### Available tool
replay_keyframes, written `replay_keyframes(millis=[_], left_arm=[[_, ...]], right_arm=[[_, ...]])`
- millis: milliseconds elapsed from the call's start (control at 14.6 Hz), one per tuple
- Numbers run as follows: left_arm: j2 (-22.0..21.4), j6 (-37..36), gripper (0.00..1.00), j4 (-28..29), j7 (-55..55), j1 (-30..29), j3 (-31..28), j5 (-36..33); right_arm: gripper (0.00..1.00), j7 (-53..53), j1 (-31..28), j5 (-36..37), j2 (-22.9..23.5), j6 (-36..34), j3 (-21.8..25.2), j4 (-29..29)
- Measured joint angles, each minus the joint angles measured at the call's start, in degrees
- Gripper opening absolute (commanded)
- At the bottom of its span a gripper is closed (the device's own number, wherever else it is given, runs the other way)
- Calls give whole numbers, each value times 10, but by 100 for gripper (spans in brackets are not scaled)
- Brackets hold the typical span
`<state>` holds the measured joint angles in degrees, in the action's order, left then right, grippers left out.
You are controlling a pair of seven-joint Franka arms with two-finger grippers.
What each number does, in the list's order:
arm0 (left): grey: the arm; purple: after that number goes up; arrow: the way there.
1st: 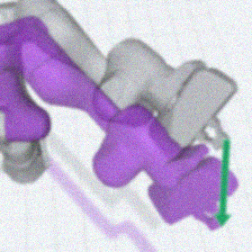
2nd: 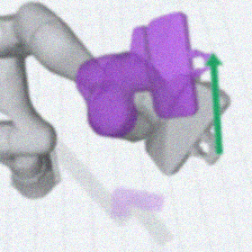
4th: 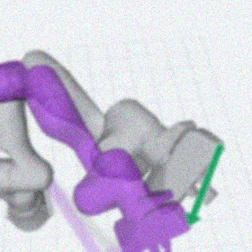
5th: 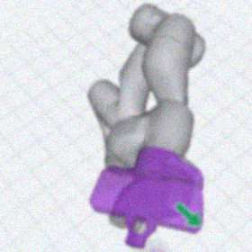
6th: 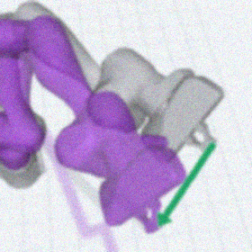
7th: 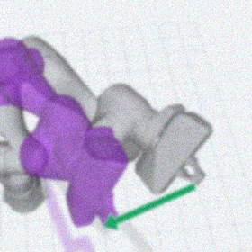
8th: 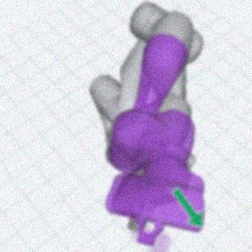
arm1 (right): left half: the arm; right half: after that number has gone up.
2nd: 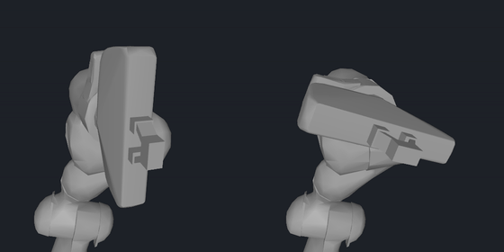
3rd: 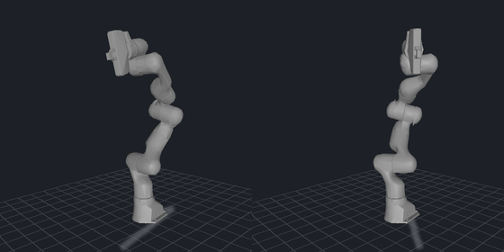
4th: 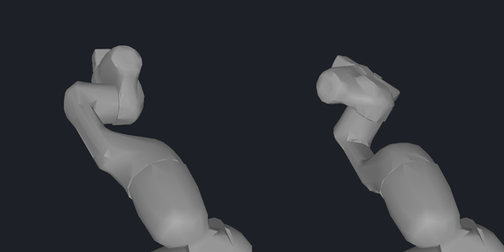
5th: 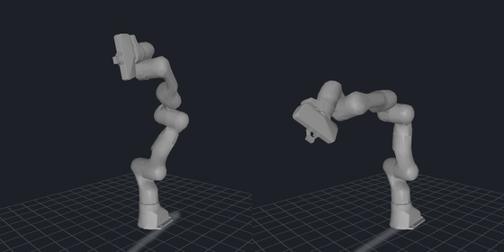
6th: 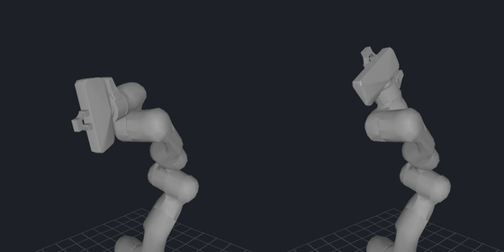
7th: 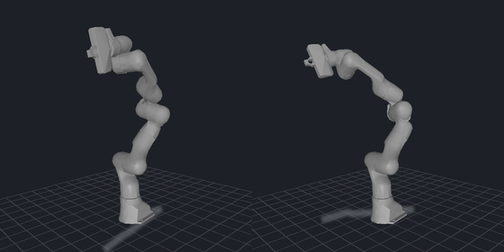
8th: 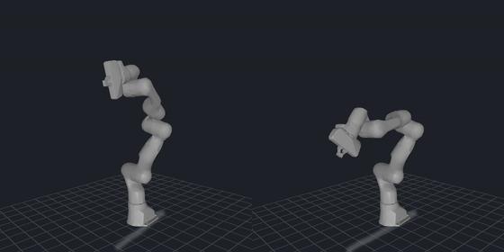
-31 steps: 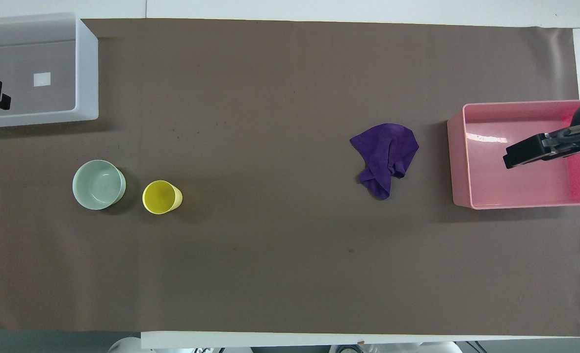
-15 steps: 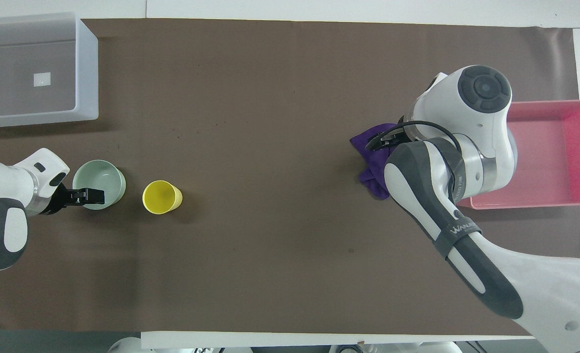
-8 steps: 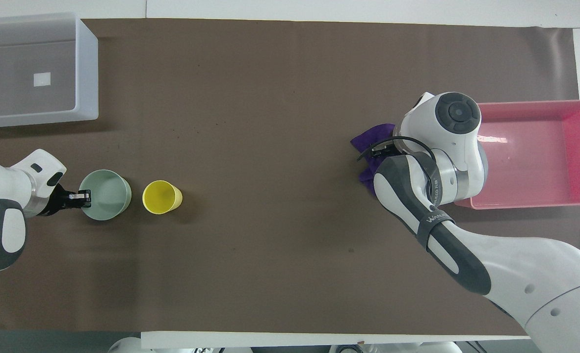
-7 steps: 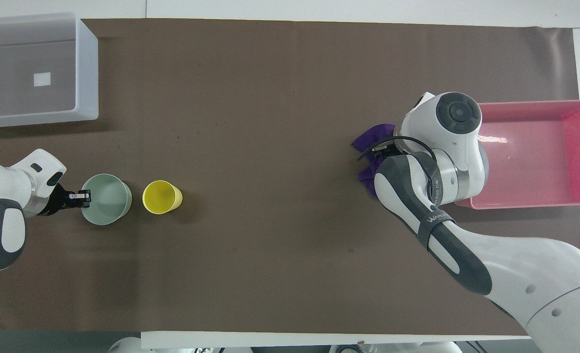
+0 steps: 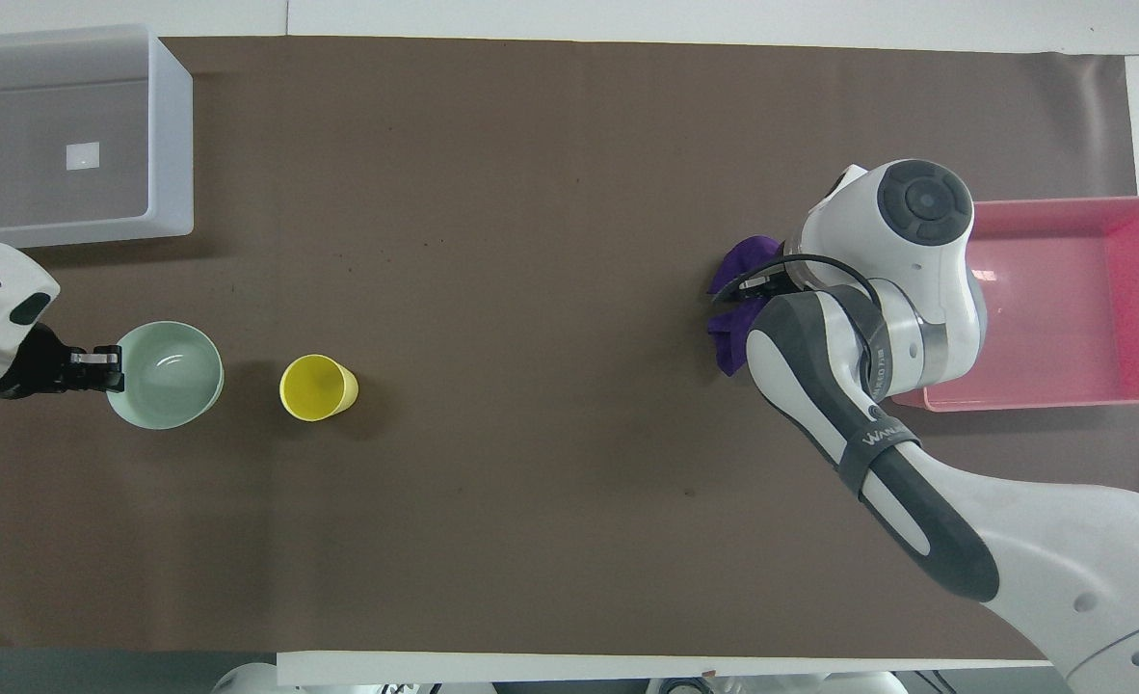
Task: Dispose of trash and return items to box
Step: 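Lift the bowl into the white box while the right gripper lifts the cloth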
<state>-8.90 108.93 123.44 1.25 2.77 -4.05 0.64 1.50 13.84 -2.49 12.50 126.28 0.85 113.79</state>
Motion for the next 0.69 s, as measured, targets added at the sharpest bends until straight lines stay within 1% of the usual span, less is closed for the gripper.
replay_keyframes(millis=[69, 137, 206, 344, 412, 550, 687], left_arm=[[9, -19, 0, -46, 3, -4, 0, 2], [28, -28, 0, -96, 7, -12, 0, 10], [57, -30, 0, -146, 8, -26, 0, 23], [150, -20, 0, -255, 8, -52, -1, 38], [201, 3, 0, -300, 8, -60, -2, 40], [295, 59, 0, -370, 9, -75, -2, 42], [367, 84, 0, -432, 9, -83, -2, 43]], right_arm=[[0, 0, -1, 0, -15, -36, 3, -18], [0, 0, -4, 0, -29, -70, 5, -36], [0, 0, -12, 0, -41, -96, 5, -51], [0, -2, -37, 0, -60, -129, 6, -74], [0, -8, -50, 1, -68, -140, 6, -80], [0, -38, -78, 4, -86, -161, 7, -87], [0, -85, -116, 6, -102, -179, 9, -87]])
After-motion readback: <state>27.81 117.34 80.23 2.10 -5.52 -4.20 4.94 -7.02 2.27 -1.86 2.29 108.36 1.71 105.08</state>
